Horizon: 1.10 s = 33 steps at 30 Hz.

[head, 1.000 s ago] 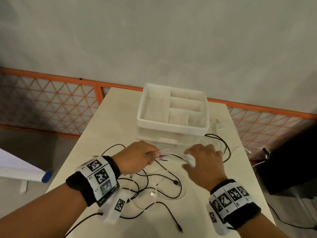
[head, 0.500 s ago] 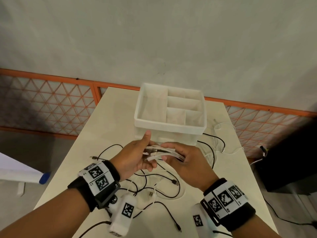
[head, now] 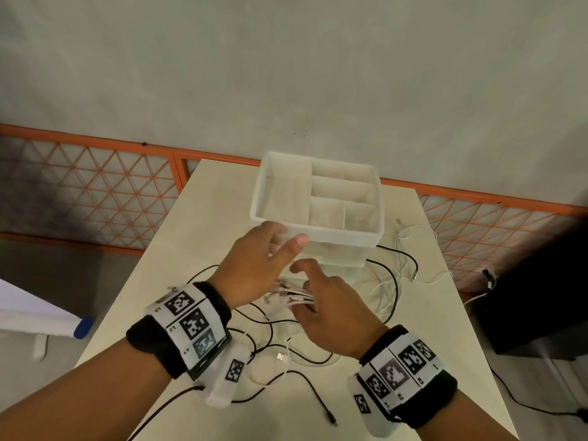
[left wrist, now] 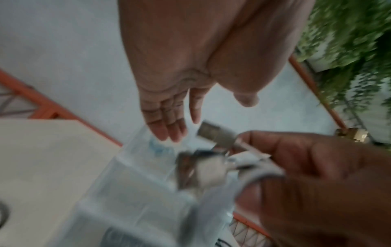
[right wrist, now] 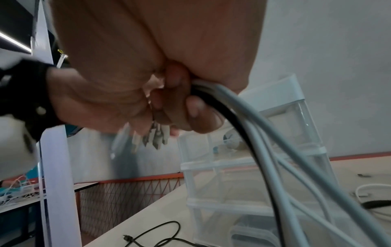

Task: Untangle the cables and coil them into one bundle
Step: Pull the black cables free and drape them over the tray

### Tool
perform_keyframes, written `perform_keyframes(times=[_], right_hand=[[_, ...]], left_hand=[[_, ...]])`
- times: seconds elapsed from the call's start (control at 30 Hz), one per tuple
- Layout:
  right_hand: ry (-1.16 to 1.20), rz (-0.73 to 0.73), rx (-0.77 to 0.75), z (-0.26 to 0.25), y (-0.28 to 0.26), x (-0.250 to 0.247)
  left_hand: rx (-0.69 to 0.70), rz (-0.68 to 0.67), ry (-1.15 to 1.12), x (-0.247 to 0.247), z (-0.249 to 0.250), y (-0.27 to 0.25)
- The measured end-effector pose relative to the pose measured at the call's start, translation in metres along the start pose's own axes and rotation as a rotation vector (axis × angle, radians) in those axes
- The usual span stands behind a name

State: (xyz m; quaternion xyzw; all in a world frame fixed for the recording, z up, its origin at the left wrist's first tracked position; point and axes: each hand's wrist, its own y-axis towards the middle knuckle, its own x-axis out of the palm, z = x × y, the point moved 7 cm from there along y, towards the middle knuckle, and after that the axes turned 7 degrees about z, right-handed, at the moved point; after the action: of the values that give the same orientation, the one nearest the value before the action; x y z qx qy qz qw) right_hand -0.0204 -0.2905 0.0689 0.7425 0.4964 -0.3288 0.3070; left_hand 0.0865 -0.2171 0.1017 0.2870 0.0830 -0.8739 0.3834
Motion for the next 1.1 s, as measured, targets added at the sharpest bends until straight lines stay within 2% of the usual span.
perform_keyframes(times=[0.1,0.13,0.17,0.23,0.3,0.37,0.47,0.57,0.6,0.67,0.73,0.77,0.8,0.83,0.93,0.97,1.03,1.1], right_hand=[[0.034,0.091,-0.100,-0.017,0.006,-0.008],[0.054,0.131,-0.127,-0.022,0.008,-0.011],[0.096,0.158,-0.115,-0.023,0.008,-0.015],[0.222,0.191,0.004,-0.010,0.005,-0.021],[0.223,0.201,0.097,0.011,-0.004,-0.026],[0.076,0.100,0.177,0.045,-0.015,-0.023],[-0.214,-0.089,0.375,0.108,-0.030,-0.020],[-0.577,-0.074,0.541,0.164,-0.036,-0.043],[-0.669,0.004,0.600,0.176,-0.035,-0.059],[-0.719,0.329,0.653,0.184,-0.033,-0.096],[-0.497,0.694,0.656,0.180,-0.037,-0.123],[-0.376,0.762,0.664,0.183,-0.036,-0.127],[-0.271,0.744,0.696,0.188,-0.034,-0.124],[-0.205,0.653,0.735,0.195,-0.032,-0.115],[-0.232,0.236,0.780,0.198,-0.036,-0.074],[-0.252,0.155,0.772,0.189,-0.039,-0.063],[-0.179,0.102,0.655,0.157,-0.037,-0.044],[0.039,0.020,0.457,0.107,-0.031,-0.020]], left_hand=[[0.162,-0.206,-0.020,0.020,0.035,-0.007],[0.171,-0.247,0.003,0.028,0.038,-0.011],[0.132,-0.264,0.012,0.033,0.035,-0.012],[0.052,-0.281,0.046,0.037,0.019,-0.013],[0.033,-0.311,0.112,0.034,0.006,-0.013],[-0.008,-0.311,0.065,0.021,-0.005,-0.009],[-0.082,-0.261,-0.110,-0.009,-0.009,0.000],[-0.079,-0.316,-0.138,-0.024,-0.007,0.001],[-0.076,-0.369,-0.076,-0.022,-0.010,-0.002],[-0.062,-0.492,0.085,-0.009,-0.023,-0.009],[-0.006,-0.534,0.300,0.007,-0.044,-0.013],[0.018,-0.509,0.383,0.014,-0.055,-0.013],[0.022,-0.459,0.427,0.018,-0.064,-0.012],[0.006,-0.397,0.441,0.021,-0.073,-0.010],[-0.044,-0.194,0.430,0.018,-0.086,-0.007],[-0.032,-0.155,0.403,0.018,-0.086,-0.006],[0.032,-0.131,0.309,0.018,-0.076,-0.006],[0.105,-0.155,0.195,0.022,-0.060,-0.009]])
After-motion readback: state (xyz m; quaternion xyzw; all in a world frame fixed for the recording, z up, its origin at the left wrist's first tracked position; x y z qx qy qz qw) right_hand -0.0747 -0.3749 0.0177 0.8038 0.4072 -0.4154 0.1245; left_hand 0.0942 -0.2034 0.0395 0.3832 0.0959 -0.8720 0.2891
